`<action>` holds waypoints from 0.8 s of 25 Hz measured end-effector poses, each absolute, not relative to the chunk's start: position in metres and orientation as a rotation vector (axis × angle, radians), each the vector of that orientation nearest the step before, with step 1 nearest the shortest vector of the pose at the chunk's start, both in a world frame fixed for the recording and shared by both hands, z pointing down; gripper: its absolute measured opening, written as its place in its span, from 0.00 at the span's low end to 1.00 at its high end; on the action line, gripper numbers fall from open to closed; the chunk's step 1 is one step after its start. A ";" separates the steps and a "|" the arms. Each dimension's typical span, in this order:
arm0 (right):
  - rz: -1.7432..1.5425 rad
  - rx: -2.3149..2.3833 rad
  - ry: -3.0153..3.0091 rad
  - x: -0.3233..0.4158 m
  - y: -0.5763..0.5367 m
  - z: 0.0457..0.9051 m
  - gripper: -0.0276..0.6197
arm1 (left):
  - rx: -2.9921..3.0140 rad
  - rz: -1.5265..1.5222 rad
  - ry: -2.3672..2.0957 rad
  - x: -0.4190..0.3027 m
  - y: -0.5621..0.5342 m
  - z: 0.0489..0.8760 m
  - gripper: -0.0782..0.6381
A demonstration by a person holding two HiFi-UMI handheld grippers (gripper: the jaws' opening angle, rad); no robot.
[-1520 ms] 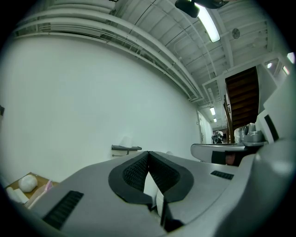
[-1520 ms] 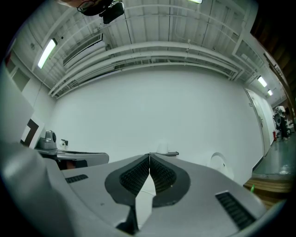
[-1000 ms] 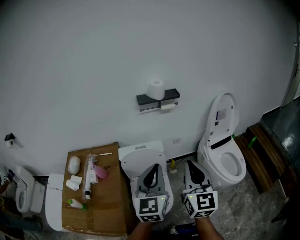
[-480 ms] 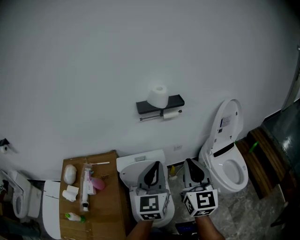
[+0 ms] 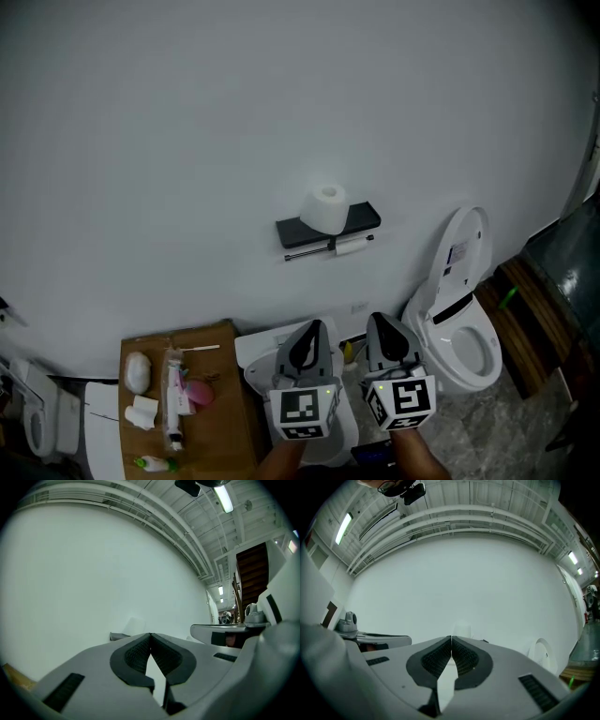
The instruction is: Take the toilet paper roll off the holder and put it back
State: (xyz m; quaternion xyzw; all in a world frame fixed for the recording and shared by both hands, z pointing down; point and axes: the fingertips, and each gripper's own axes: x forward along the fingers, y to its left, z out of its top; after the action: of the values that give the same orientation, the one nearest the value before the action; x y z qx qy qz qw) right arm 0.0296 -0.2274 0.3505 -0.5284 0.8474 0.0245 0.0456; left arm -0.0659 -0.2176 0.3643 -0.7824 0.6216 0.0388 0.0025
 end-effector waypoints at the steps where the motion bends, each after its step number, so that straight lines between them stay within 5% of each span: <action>1: 0.075 -1.618 2.584 0.028 -0.233 0.351 0.07 | -2.460 0.122 1.947 -0.068 -0.223 0.365 0.12; 20: 0.010 -1.561 2.634 0.032 -0.337 0.373 0.07 | -2.419 0.093 2.027 -0.064 -0.327 0.383 0.12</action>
State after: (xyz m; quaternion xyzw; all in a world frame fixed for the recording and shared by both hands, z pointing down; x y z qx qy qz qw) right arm 0.0323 -0.3375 0.3727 -0.5096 0.8595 0.0032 0.0399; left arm -0.0643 -0.3274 0.3827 -0.7661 0.6420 0.0294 -0.0080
